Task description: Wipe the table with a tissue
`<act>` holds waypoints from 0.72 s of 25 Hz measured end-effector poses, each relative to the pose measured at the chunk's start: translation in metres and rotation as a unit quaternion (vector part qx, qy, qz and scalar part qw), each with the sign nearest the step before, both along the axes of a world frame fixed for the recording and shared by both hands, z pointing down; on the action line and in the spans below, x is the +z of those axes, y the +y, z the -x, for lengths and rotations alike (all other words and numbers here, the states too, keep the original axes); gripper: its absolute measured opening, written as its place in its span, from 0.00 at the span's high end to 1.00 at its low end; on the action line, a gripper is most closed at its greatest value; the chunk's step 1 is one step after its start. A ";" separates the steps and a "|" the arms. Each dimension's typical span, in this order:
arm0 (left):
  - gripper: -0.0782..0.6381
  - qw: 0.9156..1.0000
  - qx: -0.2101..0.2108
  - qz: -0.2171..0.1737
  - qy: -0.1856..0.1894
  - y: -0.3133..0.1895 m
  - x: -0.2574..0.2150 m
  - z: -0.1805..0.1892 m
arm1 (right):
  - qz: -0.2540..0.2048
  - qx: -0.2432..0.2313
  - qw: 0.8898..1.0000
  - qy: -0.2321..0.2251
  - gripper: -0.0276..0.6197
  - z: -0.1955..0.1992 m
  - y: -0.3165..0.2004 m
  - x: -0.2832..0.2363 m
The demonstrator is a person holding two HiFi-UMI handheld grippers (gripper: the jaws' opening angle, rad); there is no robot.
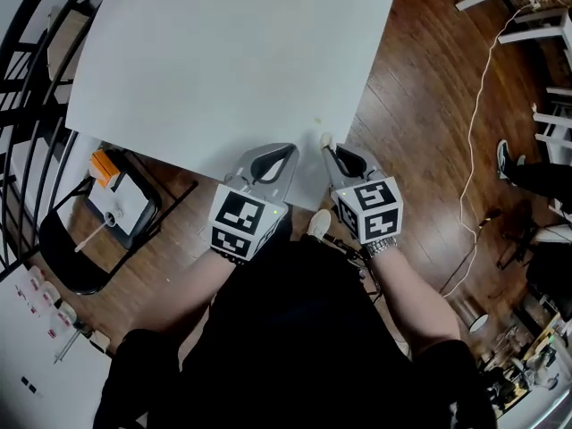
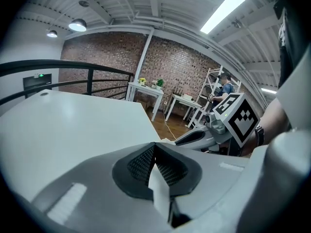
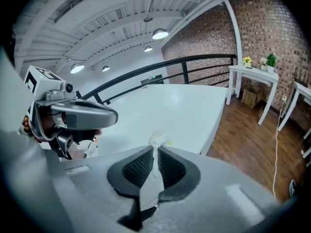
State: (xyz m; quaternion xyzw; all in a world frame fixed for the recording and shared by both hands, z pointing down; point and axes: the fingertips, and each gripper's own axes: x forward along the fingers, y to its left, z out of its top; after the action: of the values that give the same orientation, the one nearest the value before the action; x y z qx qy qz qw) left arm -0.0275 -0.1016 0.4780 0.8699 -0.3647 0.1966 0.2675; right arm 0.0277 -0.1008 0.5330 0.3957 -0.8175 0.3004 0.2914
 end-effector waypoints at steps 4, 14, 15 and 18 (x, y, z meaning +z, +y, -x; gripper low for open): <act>0.88 1.000 0.004 0.010 0.000 -0.010 0.007 0.003 | 0.016 0.001 1.000 0.013 0.94 0.001 -0.011 0.015; 0.88 1.000 0.000 0.025 -0.003 -0.026 0.017 0.013 | 0.052 -0.002 0.998 0.041 0.94 0.002 -0.023 0.045; 0.88 1.000 0.000 0.026 -0.003 -0.027 0.017 0.015 | 0.055 -0.002 0.998 0.042 0.94 0.003 -0.024 0.047; 0.88 1.000 0.001 0.029 -0.003 -0.030 0.019 0.019 | 0.061 -0.005 0.997 0.044 0.94 0.008 -0.025 0.047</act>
State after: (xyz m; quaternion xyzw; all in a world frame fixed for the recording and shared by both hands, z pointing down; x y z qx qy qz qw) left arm -0.0461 -0.1317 0.4970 0.8614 -0.3591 0.2101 0.2915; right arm 0.0199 -0.1260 0.5797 0.3857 -0.7860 0.3308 0.3521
